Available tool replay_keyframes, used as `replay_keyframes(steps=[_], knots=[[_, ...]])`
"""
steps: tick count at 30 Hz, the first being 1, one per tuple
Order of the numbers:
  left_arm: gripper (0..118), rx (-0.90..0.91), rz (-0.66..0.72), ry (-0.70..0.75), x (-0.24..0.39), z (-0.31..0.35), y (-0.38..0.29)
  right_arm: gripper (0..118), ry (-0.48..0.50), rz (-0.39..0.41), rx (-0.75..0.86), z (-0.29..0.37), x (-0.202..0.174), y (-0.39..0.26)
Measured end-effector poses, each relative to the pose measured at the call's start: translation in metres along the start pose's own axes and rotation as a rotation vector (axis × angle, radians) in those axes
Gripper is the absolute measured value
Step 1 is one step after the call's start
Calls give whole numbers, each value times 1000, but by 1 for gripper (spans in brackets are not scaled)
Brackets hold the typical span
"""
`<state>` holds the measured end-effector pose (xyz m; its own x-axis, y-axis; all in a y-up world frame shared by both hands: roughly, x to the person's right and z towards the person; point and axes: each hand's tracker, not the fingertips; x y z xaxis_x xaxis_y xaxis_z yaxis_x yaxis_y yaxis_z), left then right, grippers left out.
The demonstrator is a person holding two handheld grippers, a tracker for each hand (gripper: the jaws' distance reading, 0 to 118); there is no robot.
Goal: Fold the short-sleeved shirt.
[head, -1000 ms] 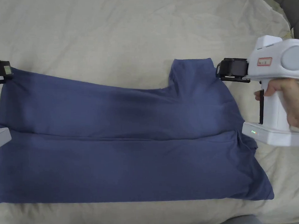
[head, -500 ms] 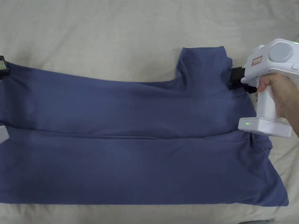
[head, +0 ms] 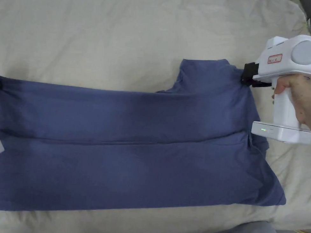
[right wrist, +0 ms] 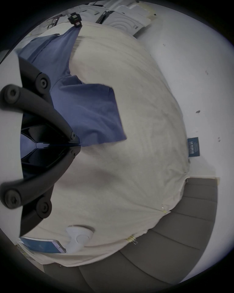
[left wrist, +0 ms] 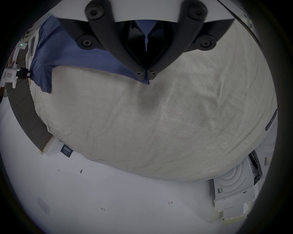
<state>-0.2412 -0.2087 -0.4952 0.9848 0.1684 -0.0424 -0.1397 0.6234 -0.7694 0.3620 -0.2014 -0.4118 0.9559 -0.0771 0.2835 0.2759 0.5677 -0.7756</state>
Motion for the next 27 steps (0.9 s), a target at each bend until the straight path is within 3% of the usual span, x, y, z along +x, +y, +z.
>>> replay_keyframes(steps=[4, 14, 27], knots=[[0, 34, 11, -25, -12, 26, -7, 1, 25, -42, 61, 37, 11, -9], [0, 62, 6, -54, -44, 80, -55, 1, 39, -6, 112, 112, 28, -71], [0, -91, -37, -6, -66, 89, -171, 1, -8, 17, -55, 103, 41, -195]])
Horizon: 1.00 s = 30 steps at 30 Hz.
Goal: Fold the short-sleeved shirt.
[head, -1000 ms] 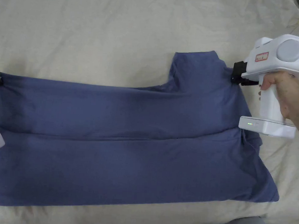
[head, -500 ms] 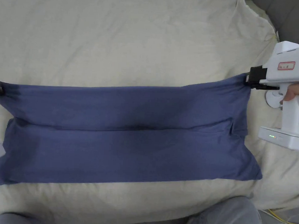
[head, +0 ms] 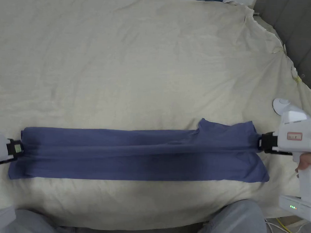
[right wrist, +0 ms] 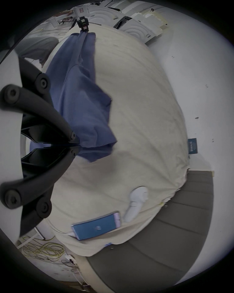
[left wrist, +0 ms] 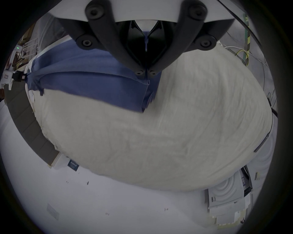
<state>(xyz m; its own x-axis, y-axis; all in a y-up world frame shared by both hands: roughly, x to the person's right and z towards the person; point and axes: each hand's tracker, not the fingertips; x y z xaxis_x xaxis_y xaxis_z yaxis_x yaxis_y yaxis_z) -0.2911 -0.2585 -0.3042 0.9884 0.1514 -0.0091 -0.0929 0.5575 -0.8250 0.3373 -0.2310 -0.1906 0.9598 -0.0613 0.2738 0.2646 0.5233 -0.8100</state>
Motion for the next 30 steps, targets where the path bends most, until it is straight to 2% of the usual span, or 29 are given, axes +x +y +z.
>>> replay_keyframes(steps=[3, 9, 11, 12, 13, 14, 15, 16, 19, 22, 24, 27, 30], knots=[[0, -32, -28, 27, 0, -6, -16, 1, -16, 9, -40, -10, -3, -17], [0, -26, -1, 36, 3, -2, -14, 1, -32, -9, -76, -21, -5, -34], [15, -20, -23, 57, 6, 1, -14, 1, -36, -10, -77, -22, -5, -37], [36, -15, -32, 66, 4, 2, -11, 6, -37, -16, -66, -20, -5, -37], [57, -6, -29, 93, 3, 4, -9, 19, -36, -23, -58, -17, -5, -36], [78, 3, -19, 115, 1, 8, -5, 45, -40, -30, -51, -12, -3, -34], [97, 23, -3, 121, -3, 13, 0, 83, -48, -30, -41, -6, -1, -31], [104, 61, 20, 126, -6, 20, 5, 100, -60, -21, -35, 1, -1, -28], [106, 235, 39, 81, -3, 50, 23, 102, -146, 74, 116, 33, -4, -15], [108, 359, 22, 56, 12, 77, 42, 102, -212, 101, 285, 66, -15, 1], [112, 459, -14, 39, 30, 91, 49, 102, -202, 99, 430, 88, -23, 10], [113, 638, -120, 119, 61, 110, 49, 103, -135, 57, 659, 121, -40, 10], [113, 746, -188, 131, 85, 119, 44, 103, -106, 29, 795, 141, -57, 8]])
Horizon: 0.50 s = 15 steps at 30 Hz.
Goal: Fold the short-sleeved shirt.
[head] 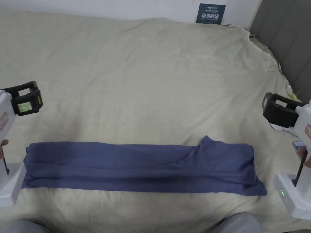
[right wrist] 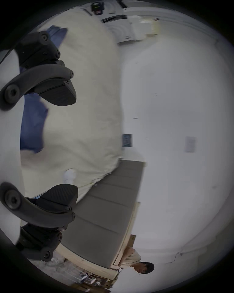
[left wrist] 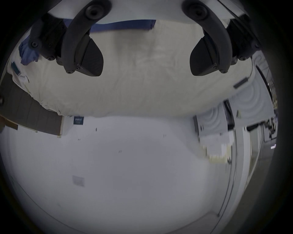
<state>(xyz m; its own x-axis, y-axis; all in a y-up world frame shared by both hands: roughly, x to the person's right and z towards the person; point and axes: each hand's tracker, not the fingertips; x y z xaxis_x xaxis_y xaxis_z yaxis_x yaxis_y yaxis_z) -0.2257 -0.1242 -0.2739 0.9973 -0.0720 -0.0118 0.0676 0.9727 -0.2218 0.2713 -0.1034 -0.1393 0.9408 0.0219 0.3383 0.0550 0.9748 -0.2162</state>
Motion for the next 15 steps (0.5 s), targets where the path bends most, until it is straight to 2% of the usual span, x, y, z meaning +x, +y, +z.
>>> replay_keyframes(steps=[3, 5, 6, 7, 9, 11, 15], knots=[[109, 38, 5, -49, 14, 8, 3, 102, 7, -34, 76, 9, -9, 5], [98, 56, 7, -63, 23, 14, 4, 96, 26, -44, 78, 12, -12, 5], [76, 62, 9, -73, 25, 15, 3, 81, 43, -55, 80, 13, -13, 5], [54, 63, 16, -83, 27, 16, 3, 60, 44, -63, 79, 15, -15, 4], [8, 55, 15, -101, 30, 17, 3, 4, 54, -76, 77, 16, -18, 1], [0, 50, 15, -116, 31, 19, 0, 1, 66, -75, 86, 19, -19, -2], [0, 28, 16, -153, 34, 22, -7, 0, 76, -80, 66, 18, -21, -7]])
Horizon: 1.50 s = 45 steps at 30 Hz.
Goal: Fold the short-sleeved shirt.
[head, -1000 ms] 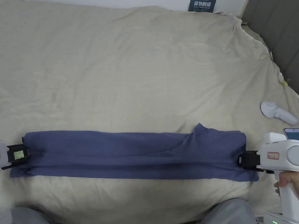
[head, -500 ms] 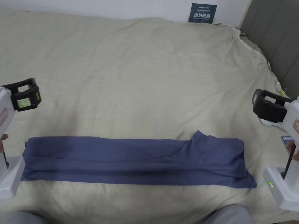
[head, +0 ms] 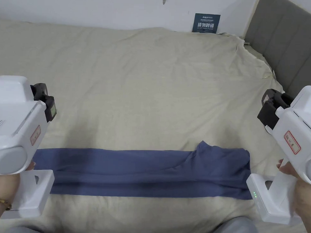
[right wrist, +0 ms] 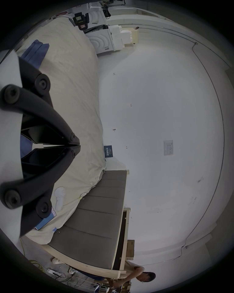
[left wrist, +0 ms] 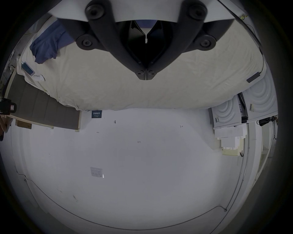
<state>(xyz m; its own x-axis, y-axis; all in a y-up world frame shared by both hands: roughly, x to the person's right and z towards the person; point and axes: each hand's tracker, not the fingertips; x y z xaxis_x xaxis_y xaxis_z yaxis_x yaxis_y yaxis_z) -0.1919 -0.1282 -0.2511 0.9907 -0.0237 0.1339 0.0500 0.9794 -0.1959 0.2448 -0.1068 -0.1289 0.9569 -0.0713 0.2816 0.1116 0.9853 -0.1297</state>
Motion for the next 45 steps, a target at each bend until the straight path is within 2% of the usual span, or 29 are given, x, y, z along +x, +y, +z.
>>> replay_keyframes(steps=[8, 10, 12, 13, 14, 16, 18, 19, 22, 24, 26, 29, 34, 39, 45], knots=[[0, -39, 27, -17, -1, -2, -9, 0, -2, 9, -29, -5, -1, -6], [0, -61, 99, -46, -9, -5, -8, 0, 7, 3, -39, -5, -2, -7], [0, -115, 228, -105, -26, -12, -6, 0, 8, 4, -55, -5, -2, -8], [5, -134, 281, -131, -35, -15, -5, 0, 7, 7, -59, -6, -2, -8], [13, -156, 333, -140, -46, -19, -5, 0, 6, 8, -63, -5, -3, -8], [59, -236, 428, -163, -73, -34, -7, 0, 5, 9, -73, -5, -3, -8], [105, -331, 466, -141, -96, -47, -12, 0, -1, 14, -77, -6, -3, -9], [112, -366, 474, -121, -105, -53, -17, 0, -4, 15, -79, -7, -3, -9], [114, -508, 532, -149, -140, -71, -37, 0, -10, 4, -90, -6, -7, -9], [114, -595, 636, -191, -156, -74, -54, 0, -16, 4, -101, -6, -9, -9], [114, -635, 718, -211, -174, -78, -73, 0, -18, 11, -113, -9, -7, -11], [114, -659, 733, -159, -186, -78, -99, 0, -10, 4, -138, -13, -7, -14], [114, -722, 833, -215, -188, -78, -135, 0, -19, -5, -158, -22, -6, -16], [115, -800, 818, -184, -181, -91, -157, 0, -16, 17, -171, -26, -8, -16], [114, -752, 840, -220, -170, -89, -154, 0, -19, 37, -193, -27, -9, -19]])
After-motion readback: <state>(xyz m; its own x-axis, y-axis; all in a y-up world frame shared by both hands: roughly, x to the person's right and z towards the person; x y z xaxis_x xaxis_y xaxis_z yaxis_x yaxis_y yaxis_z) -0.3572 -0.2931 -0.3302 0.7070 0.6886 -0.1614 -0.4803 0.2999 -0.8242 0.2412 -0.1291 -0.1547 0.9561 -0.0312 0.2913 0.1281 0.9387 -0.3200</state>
